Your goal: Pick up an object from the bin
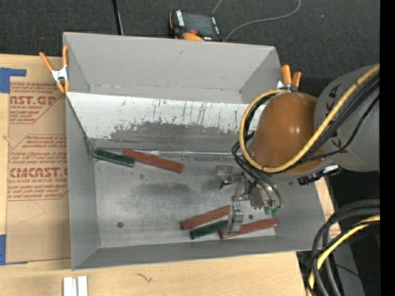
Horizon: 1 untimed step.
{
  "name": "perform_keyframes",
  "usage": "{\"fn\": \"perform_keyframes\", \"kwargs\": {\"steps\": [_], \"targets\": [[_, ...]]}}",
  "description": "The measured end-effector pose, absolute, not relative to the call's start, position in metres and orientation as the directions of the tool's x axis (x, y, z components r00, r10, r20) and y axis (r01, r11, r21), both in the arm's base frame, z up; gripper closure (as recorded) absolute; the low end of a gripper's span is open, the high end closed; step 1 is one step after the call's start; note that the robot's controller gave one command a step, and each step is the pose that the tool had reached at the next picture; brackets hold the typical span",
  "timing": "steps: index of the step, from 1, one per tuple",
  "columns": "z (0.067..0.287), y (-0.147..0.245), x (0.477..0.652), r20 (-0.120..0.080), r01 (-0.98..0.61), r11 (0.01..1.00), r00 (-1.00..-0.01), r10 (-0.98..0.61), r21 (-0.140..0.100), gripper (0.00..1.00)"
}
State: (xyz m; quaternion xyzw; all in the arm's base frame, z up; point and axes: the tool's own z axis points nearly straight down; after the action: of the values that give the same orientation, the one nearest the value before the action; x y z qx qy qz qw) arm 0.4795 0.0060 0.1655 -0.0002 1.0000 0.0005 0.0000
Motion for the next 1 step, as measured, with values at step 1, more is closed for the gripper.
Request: {"fn": "perform_keyframes", "kwargs": {"steps": [1], "targets": [[0.0658, 0.0111, 0.4909, 0.007, -0.013, 1.0, -1.0, -0.013, 0.001, 0.0]]}}
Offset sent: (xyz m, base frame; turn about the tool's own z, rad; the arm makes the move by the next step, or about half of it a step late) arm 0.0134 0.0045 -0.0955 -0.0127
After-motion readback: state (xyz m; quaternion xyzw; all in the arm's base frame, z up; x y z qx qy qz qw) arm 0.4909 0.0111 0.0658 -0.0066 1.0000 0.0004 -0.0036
